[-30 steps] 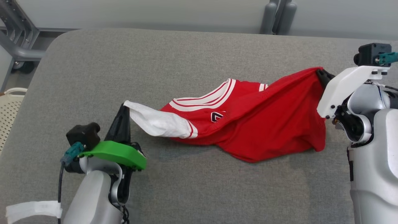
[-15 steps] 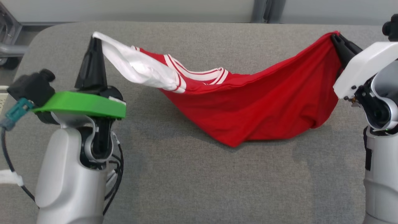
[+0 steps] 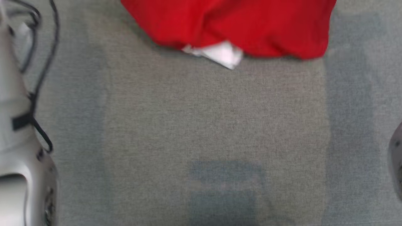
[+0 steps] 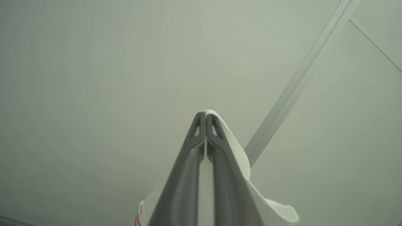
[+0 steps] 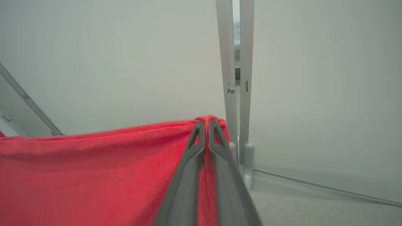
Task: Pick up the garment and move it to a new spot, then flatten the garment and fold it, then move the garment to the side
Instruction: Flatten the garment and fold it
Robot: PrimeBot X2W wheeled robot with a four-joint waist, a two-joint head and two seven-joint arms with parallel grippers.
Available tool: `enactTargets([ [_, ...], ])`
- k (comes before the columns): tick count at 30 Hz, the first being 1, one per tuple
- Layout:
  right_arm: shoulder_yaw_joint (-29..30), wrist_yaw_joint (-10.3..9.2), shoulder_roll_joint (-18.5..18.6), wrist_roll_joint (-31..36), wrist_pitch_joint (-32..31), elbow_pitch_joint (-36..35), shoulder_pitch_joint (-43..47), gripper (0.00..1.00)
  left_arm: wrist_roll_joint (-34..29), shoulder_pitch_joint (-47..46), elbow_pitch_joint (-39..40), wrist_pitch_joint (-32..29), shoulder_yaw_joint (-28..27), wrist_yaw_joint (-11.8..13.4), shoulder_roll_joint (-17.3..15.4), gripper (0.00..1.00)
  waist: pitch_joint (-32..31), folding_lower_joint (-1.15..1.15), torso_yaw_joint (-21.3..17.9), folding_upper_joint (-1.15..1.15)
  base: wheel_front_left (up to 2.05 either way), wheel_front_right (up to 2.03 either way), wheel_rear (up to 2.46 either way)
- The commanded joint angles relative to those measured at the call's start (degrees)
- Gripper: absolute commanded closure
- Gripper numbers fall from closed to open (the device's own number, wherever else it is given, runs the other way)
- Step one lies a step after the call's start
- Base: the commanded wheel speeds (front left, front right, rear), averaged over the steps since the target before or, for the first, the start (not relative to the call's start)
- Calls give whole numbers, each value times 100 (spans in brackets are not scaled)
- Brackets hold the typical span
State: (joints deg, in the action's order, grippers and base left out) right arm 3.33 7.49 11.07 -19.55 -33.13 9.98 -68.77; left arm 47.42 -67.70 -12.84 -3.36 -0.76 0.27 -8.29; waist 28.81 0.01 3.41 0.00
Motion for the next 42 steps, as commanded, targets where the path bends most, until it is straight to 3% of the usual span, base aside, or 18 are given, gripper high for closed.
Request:
enactTargets([
  [1,-15,-1,99,181,253,174,-348,100,4,-387,-90,-25,-8,0,-75,100,992,-1,-465,0,0,0,0],
  [12,17,-2,138,1380,2287,1368,-2344,100,-228,-2359,-770,594,-96,-34,-156,100,1213,-1,-706,0,0,0,0],
  [17,-25,-2,59,1925,3298,1730,-2775,100,-333,-2859,-845,1310,-137,-344,-121,100,1171,-1,-821,0,0,0,0],
  [21,-1,-2,-21,2040,3681,2030,-2709,100,-372,-2917,-757,1663,-114,-569,-111,100,1199,-1,-856,0,0,0,0],
  [28,-479,-2,186,1841,3869,2418,-1944,100,-361,-1662,-727,1724,110,-694,-52,100,1255,-1,-711,0,0,0,0],
  [33,-921,-3,460,1376,3697,2460,-925,100,-204,22,-357,1753,271,-747,48,100,834,-1,-526,0,0,0,0],
  [38,-1214,-3,804,751,3249,2060,310,100,-9,1862,202,1809,192,-751,232,100,191,-1,-382,0,0,0,0],
  [42,-1197,-5,1123,401,2594,1340,1653,100,253,3501,682,1844,168,-578,455,100,-422,-1,-244,0,0,0,0],
])
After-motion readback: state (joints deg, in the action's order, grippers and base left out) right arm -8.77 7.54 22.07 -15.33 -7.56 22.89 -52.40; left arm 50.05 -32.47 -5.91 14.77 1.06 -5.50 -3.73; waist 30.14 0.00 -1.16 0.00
